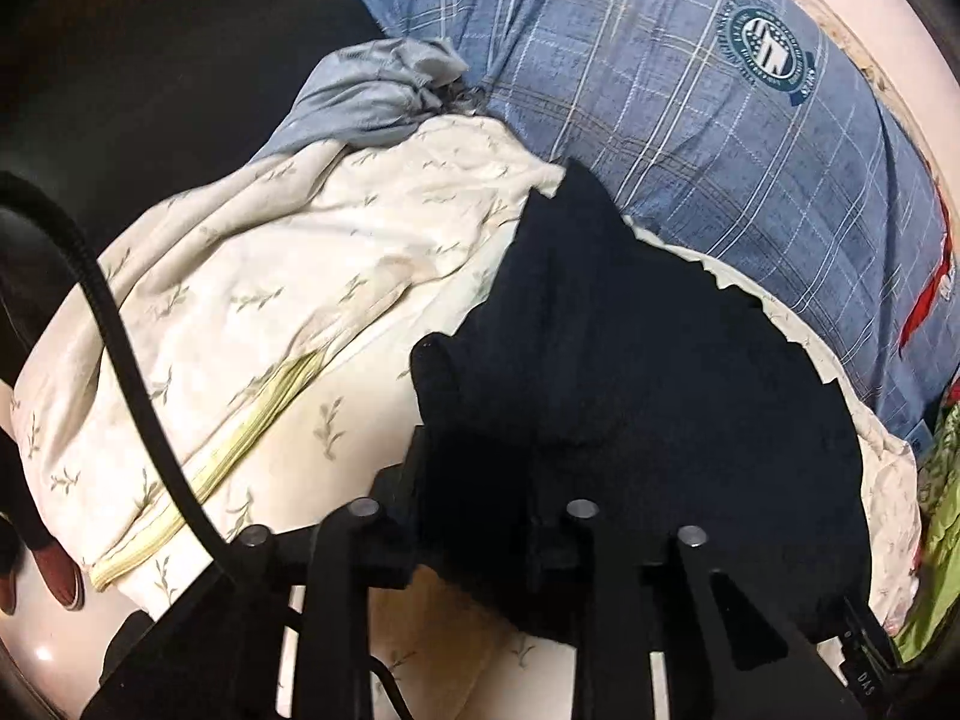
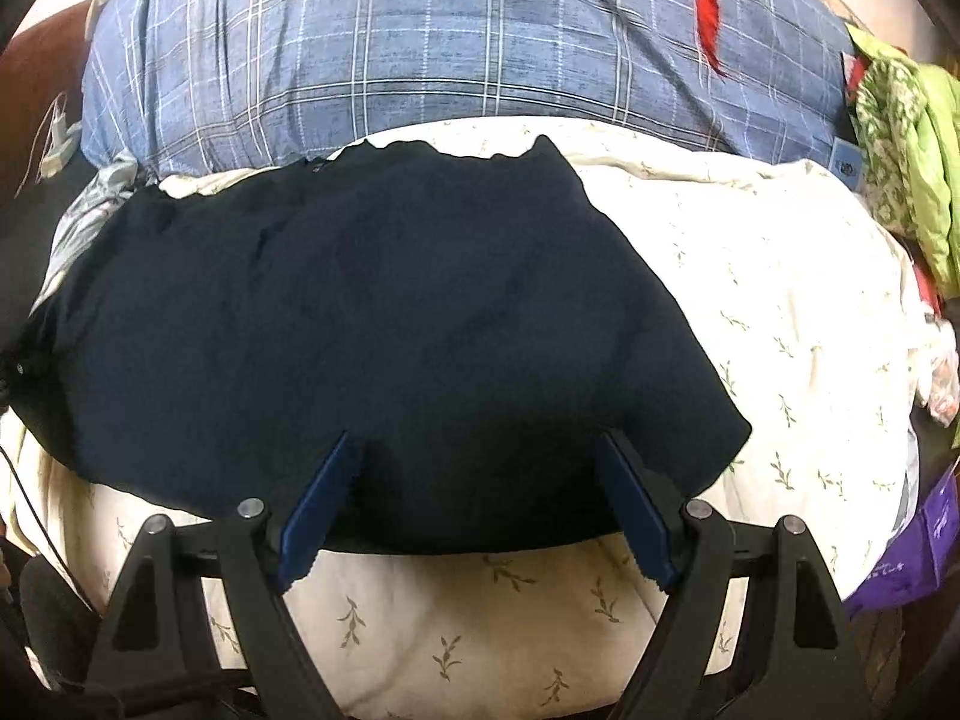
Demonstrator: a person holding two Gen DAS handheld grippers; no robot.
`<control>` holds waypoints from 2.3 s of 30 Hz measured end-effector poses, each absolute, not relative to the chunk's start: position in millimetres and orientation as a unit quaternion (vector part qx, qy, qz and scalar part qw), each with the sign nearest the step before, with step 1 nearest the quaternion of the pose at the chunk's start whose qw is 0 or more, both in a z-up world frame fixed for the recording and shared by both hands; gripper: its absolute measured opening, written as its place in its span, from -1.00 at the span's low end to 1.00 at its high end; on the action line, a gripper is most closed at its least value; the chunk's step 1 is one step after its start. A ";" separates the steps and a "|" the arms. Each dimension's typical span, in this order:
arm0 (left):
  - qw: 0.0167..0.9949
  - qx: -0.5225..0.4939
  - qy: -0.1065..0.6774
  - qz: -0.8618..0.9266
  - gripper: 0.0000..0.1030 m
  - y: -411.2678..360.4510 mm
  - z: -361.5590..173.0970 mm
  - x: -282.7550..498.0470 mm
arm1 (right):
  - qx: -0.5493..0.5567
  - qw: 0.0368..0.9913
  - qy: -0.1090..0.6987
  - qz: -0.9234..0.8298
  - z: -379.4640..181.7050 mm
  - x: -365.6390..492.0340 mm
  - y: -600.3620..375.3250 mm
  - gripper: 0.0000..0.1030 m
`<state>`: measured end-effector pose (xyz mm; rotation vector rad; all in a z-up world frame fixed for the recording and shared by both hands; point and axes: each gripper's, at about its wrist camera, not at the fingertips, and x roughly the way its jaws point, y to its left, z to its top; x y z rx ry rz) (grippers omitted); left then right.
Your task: Fold large clothes
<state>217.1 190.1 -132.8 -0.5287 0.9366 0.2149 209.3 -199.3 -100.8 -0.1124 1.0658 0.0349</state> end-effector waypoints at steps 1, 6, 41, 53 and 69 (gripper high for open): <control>0.851 -0.256 0.447 0.105 0.04 192.6 -135.3 212.7 | -0.053 0.860 0.508 0.016 -100.6 209.2 -200.7 0.58; 0.836 -0.307 0.446 0.088 0.54 198.1 -150.7 197.9 | -0.047 0.858 0.510 0.022 -102.3 208.2 -199.3 0.58; 0.838 -0.305 0.452 0.002 -0.64 178.4 -107.1 234.6 | -0.080 0.868 0.386 0.301 -78.3 168.6 -58.1 0.59; 0.788 -0.344 0.511 0.002 0.25 216.7 -149.3 222.5 | -0.170 0.825 0.383 0.380 -123.6 167.5 51.4 0.58; 0.802 -0.310 0.508 -0.042 0.56 257.0 -125.6 318.7 | -0.142 0.837 0.393 0.353 -131.5 189.7 74.5 -0.70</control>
